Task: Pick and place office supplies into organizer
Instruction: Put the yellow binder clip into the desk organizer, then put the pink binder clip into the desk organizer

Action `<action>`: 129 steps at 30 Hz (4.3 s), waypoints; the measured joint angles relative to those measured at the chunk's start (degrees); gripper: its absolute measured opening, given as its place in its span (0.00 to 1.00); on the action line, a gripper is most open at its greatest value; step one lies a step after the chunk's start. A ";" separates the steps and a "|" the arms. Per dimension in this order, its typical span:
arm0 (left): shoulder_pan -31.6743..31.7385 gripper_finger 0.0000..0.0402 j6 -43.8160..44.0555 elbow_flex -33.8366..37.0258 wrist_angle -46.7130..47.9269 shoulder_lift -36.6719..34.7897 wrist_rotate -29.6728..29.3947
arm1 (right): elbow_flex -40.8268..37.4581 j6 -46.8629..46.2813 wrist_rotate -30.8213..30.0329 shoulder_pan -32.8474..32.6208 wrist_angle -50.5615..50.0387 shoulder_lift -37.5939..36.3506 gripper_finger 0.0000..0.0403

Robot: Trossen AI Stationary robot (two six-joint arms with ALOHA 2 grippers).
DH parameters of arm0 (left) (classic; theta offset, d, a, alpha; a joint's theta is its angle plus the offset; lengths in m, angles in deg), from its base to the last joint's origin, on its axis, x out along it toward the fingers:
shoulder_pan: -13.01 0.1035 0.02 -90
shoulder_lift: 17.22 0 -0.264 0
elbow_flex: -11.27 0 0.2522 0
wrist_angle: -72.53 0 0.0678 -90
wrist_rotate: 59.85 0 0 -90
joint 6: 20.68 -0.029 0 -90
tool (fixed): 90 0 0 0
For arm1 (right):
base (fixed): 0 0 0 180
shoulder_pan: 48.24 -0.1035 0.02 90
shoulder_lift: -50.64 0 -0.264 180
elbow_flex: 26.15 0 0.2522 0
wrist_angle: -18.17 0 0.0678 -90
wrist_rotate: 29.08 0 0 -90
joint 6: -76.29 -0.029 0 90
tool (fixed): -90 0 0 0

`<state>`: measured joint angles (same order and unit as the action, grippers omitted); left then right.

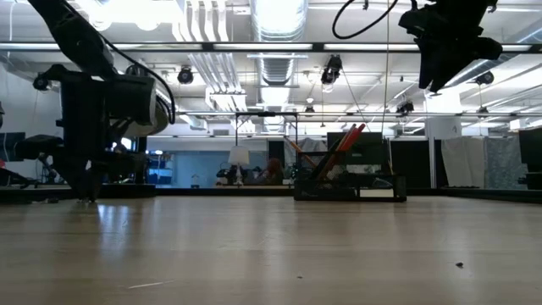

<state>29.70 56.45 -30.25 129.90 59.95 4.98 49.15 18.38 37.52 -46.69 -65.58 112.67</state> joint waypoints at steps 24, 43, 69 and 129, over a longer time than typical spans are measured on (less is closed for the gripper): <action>-7.30 0.11 -27.10 -27.37 -46.68 5.41 -1.33 | 0.00 1.55 -0.17 0.00 -0.49 -0.01 0.31; -1.35 0.11 -50.19 -75.29 -18.07 42.53 3.54 | 0.00 -0.79 1.69 -0.04 -7.79 -0.10 0.31; -4.63 0.11 -50.36 -77.87 -14.56 42.81 8.75 | 0.00 3.73 0.92 -0.02 -7.74 -0.12 0.31; -16.64 0.40 -38.70 -50.44 31.33 23.38 27.40 | -0.02 7.40 1.22 -0.02 -7.37 -0.10 0.31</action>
<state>13.06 17.75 -80.69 161.24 83.34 32.38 49.13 25.79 38.75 -46.72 -72.95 112.56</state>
